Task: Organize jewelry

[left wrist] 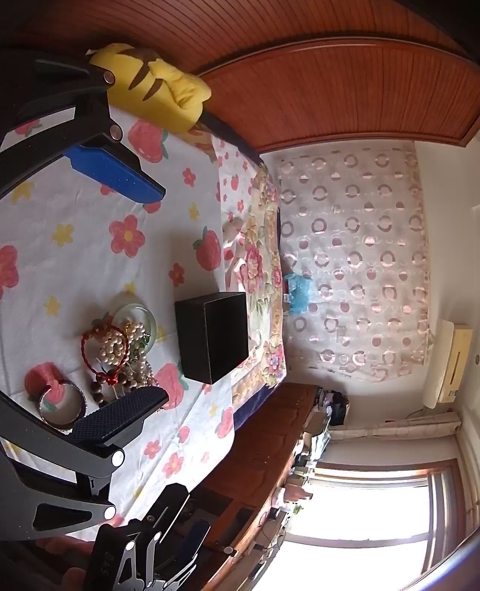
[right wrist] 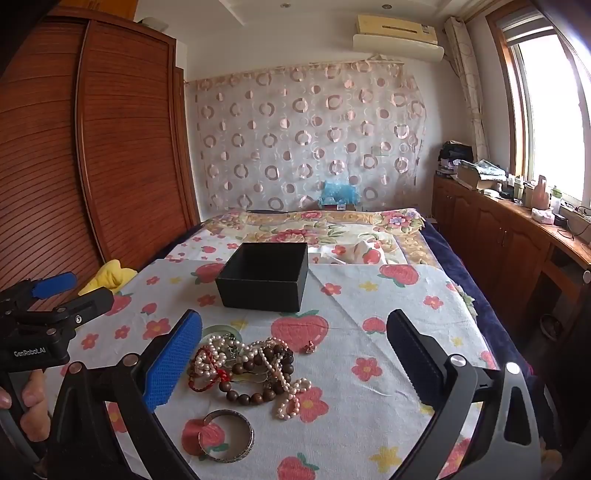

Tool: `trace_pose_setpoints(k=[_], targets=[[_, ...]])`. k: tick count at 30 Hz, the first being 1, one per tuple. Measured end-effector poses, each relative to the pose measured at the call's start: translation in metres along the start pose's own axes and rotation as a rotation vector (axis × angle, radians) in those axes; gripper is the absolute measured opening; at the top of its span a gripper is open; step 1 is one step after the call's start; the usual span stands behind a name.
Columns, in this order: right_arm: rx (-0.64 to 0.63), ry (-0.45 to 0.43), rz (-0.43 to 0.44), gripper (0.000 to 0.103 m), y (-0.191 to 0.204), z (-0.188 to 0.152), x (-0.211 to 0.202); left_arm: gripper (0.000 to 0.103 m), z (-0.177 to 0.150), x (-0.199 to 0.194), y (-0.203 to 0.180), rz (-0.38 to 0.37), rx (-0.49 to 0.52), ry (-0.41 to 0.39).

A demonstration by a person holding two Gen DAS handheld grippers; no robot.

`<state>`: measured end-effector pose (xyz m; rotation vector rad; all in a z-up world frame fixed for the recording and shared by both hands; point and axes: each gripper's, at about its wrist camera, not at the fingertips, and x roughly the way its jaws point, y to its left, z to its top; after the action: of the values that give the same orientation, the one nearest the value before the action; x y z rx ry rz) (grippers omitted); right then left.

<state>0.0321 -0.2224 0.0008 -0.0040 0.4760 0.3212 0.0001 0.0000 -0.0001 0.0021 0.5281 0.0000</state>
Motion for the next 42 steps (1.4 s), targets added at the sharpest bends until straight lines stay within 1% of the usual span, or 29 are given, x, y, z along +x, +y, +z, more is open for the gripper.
trace_pose_setpoints(k=[1,4,10,42], targets=[[0.000,0.001,0.001,0.101,0.0000,0.0000,0.0002,0.096,-0.0001,-0.0009,0.0001,-0.003,-0.002,-0.015],[0.000,-0.001,0.000,0.101,-0.0001,0.0002,-0.0005,0.096,-0.0001,-0.0013,0.0004,0.000,-0.004,-0.016],[0.001,-0.003,0.000,0.101,-0.0003,0.0006,-0.0013,0.096,0.0001,0.0000,0.0006,-0.002,-0.004,-0.005],[0.005,-0.008,0.002,0.101,-0.0009,0.0012,-0.0011,0.096,-0.0011,-0.0014,0.0024,0.000,-0.011,-0.008]])
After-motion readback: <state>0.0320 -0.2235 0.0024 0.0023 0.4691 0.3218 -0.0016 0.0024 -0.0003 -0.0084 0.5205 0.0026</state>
